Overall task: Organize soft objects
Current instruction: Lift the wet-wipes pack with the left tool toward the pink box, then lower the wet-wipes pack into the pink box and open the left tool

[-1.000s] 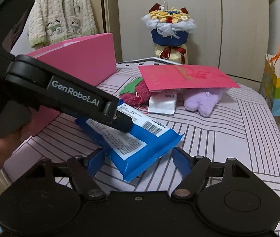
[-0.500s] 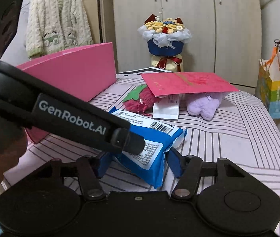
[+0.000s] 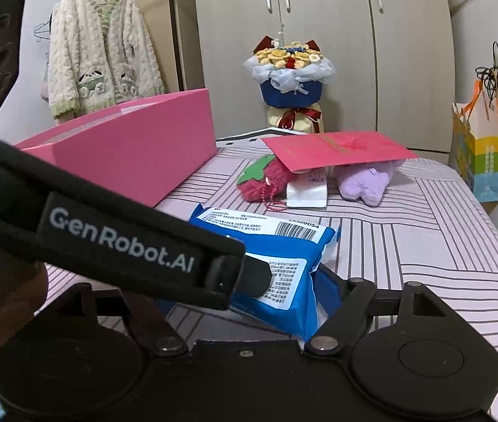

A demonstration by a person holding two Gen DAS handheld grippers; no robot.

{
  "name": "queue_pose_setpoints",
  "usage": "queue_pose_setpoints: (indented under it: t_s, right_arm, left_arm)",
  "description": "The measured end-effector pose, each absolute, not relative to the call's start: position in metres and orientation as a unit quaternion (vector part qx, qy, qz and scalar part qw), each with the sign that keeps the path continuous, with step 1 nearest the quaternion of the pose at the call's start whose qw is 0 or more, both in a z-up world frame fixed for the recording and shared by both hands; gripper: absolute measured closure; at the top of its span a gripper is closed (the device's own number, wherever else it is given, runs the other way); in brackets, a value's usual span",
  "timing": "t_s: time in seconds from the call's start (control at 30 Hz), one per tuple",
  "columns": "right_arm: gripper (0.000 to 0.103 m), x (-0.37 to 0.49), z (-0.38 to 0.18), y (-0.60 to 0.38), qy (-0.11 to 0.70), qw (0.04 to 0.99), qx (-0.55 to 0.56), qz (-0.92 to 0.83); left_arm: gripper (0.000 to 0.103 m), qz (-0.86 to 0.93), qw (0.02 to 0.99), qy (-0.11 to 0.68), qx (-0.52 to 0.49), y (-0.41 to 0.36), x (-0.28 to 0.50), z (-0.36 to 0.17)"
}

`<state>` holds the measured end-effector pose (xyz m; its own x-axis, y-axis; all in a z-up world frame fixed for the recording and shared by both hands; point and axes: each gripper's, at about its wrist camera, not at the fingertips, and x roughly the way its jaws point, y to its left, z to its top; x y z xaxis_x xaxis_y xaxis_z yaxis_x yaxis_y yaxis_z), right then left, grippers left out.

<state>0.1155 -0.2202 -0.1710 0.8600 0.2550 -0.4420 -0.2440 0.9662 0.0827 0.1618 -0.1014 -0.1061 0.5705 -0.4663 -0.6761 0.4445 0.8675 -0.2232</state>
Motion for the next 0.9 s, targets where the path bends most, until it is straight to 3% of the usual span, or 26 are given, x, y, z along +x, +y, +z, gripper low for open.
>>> queue_pose_setpoints:
  t_s: [0.5, 0.9]
  right_arm:
    - [0.022, 0.065, -0.135, -0.186, 0.297, 0.943, -0.058, 0.137]
    - [0.022, 0.031, -0.085, -0.142, 0.27, 0.939, -0.123, 0.175]
  left_arm:
    - [0.033, -0.261, 0.855, 0.448, -0.019, -0.072, 0.113, -0.087]
    - [0.033, -0.265, 0.872, 0.409, -0.049, -0.013, 0.073, -0.044]
